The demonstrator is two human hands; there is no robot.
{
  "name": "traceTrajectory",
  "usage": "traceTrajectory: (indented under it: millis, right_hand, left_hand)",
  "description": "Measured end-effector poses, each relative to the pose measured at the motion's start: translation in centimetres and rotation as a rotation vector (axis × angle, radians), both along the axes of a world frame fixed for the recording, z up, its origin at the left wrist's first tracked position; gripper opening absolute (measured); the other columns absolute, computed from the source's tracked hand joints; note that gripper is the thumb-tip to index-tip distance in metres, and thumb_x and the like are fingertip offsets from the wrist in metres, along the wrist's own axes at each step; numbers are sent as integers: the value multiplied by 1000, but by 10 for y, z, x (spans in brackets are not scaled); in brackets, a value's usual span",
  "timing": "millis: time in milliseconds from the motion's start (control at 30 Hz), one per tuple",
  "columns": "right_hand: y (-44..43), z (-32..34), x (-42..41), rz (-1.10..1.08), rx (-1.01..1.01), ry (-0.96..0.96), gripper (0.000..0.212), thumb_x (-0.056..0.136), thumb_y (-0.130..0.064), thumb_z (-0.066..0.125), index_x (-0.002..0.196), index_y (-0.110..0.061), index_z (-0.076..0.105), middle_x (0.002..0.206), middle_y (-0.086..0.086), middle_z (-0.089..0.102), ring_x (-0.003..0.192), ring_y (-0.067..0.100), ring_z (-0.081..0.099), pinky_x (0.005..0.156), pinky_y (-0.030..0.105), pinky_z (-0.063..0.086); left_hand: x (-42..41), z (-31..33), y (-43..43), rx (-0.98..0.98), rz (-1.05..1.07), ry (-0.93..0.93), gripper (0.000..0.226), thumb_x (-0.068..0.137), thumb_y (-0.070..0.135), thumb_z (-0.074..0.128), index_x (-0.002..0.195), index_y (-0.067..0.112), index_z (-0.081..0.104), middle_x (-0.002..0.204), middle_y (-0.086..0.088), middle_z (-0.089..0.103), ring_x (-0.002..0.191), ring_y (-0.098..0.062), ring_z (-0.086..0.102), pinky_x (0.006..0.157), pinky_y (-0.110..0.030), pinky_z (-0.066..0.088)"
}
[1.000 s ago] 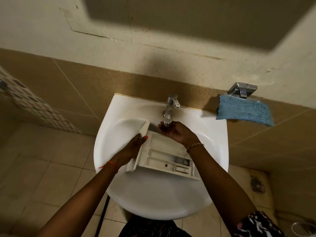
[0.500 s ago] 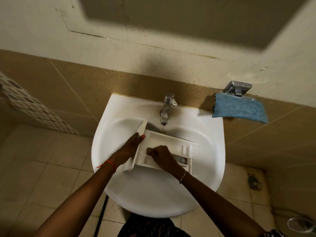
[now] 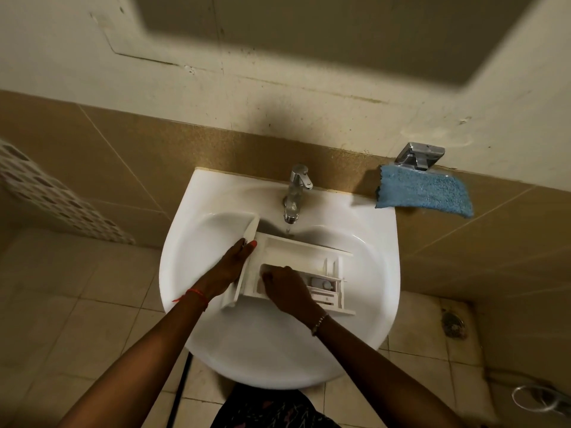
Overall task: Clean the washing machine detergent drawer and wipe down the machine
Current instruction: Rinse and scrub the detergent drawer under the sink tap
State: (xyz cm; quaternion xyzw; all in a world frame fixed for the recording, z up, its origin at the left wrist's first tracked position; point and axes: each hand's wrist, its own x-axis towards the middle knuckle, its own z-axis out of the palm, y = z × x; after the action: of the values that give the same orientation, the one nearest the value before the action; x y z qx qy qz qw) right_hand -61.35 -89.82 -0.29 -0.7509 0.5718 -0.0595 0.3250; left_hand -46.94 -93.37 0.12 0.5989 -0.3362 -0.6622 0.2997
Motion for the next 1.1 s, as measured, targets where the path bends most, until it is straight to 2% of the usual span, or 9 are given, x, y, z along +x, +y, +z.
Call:
traceTrajectory:
  millis: [133, 233, 300, 433, 633, 733, 867, 967, 1100]
  right_hand:
    - [-15, 2, -7, -164, 93, -378, 25, 94, -15, 51, 88, 2, 68, 76, 17, 69, 57, 16, 64, 61, 24, 53]
    - [-41, 10, -28, -737, 584, -967, 30, 95, -18, 48, 81, 2, 65, 69, 17, 70, 56, 17, 67, 62, 28, 57]
    - [-65, 10, -38, -922, 792, -1310, 30, 96, -16, 43, 84, 5, 61, 67, 17, 69, 62, 26, 70, 61, 34, 59]
    - [-98, 12, -29, -1052, 834, -1627, 23, 97, -7, 37, 93, 8, 54, 78, 24, 66, 70, 34, 67, 56, 38, 59]
    - [-99, 16, -11, -797, 1003, -1423, 23, 83, -3, 37, 65, -6, 51, 53, 6, 54, 48, 16, 53, 45, 17, 44]
    - [-77, 13, -18, -589, 1098, -1023, 33, 97, -9, 31, 71, -6, 51, 53, 6, 60, 47, 16, 59, 47, 20, 47]
    - [-50, 19, -26, -301, 929, -524, 30, 97, -11, 43, 87, 10, 63, 81, 21, 69, 65, 23, 67, 64, 27, 55]
    - [-44, 22, -33, -185, 680, -182, 31, 92, -11, 52, 94, 18, 62, 84, 26, 62, 71, 28, 57, 67, 32, 48]
    - [-57, 33, -41, -416, 686, -353, 33, 97, -13, 44, 88, 14, 63, 72, 18, 65, 58, 21, 60, 60, 27, 51]
  left_hand:
    - [1, 0, 1, -6, -8, 3, 59, 93, 41, 44, 142, 12, 31, 142, 0, 38, 128, -20, 39, 110, -35, 31]
    - [4, -1, 2, -11, -25, 20, 85, 80, 62, 53, 146, 16, 26, 150, -7, 33, 133, -27, 36, 111, -48, 31]
    - [7, -2, 2, -12, -67, 25, 106, 64, 77, 58, 146, 19, 26, 150, -7, 33, 135, -28, 35, 111, -52, 30]
    - [1, 4, 3, -5, -27, -20, 66, 94, 42, 43, 148, 15, 19, 152, -5, 27, 139, -27, 28, 114, -49, 25]
    - [1, 4, 3, -19, -36, -53, 63, 96, 41, 40, 149, 17, 18, 154, -3, 24, 141, -24, 24, 115, -48, 23]
    - [6, 1, 4, -1, -54, -63, 68, 89, 50, 48, 147, 23, 26, 152, -4, 28, 139, -24, 28, 113, -50, 26]
    - [17, -26, 1, 17, -79, -58, 40, 94, 45, 45, 134, 41, 42, 151, -4, 31, 139, -25, 29, 112, -52, 29]
    - [6, 5, 3, 12, -62, -47, 68, 88, 51, 50, 145, 22, 29, 149, -3, 32, 136, -26, 32, 111, -51, 30]
    - [1, 5, 2, -5, -30, -65, 62, 96, 38, 41, 148, 15, 18, 152, -5, 27, 139, -24, 28, 114, -44, 27]
